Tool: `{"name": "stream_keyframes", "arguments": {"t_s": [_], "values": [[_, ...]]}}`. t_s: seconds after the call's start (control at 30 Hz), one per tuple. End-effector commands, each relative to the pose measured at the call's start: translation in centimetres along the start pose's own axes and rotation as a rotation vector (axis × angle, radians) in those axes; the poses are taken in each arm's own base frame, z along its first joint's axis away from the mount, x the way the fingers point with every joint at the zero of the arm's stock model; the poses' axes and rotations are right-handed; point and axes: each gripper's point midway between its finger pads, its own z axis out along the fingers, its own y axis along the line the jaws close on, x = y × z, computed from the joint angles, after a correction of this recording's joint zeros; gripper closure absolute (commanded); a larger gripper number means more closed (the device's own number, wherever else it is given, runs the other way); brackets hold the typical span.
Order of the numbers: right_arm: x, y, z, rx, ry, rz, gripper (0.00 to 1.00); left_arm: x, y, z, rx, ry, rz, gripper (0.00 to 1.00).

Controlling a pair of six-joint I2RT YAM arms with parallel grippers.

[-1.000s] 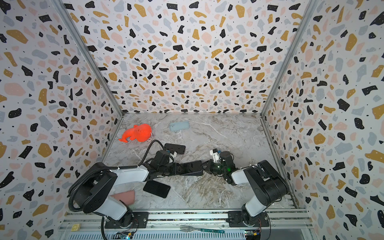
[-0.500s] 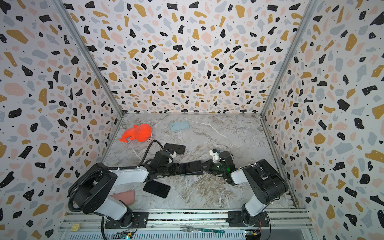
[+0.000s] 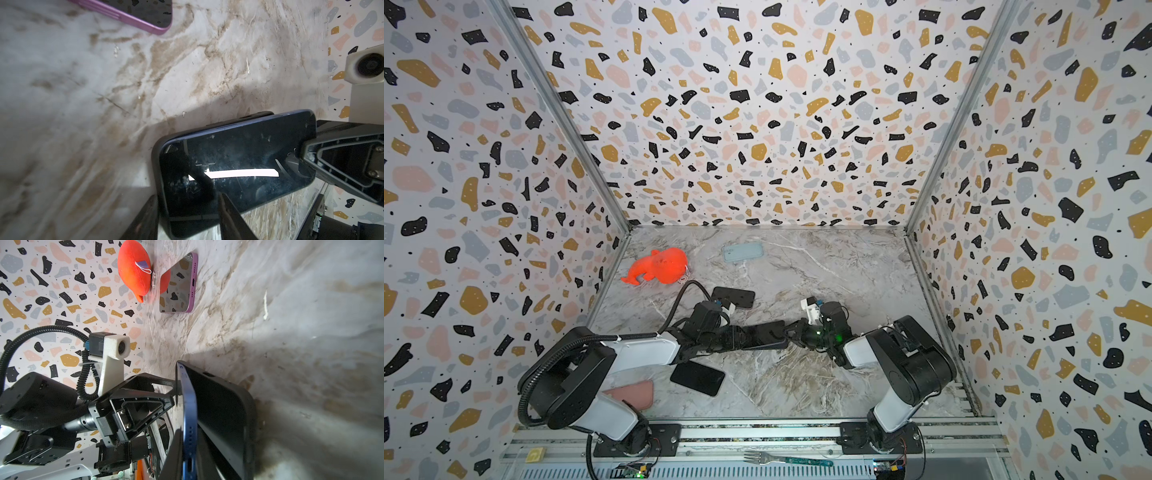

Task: Put the phone into the phone case
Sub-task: 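Lay the phone flat into the case and open the right gripper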

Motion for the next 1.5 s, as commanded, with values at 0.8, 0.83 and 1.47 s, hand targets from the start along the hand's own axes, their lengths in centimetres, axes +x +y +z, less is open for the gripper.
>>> {"name": "stream_keyframes", "arguments": {"t_s": [0.8, 0.83, 1.47], "values": [[1.9, -3.8, 0.3, 0.203, 0.07, -0.008, 0.72, 1.0, 1.0, 0.1, -0.009, 0.02, 0.013, 0.53], [1.8, -3.6, 0.2, 0.204, 0.067, -0.009, 0.71, 1.0, 1.0, 0.1, -0.008, 0.02, 0.013, 0.53], [-1.4, -1.3, -2.6, 0.416, -0.021, -0.23, 0.58, 1.1, 0.9, -0.3, -0.009, 0.016, 0.023, 0.53]]}}
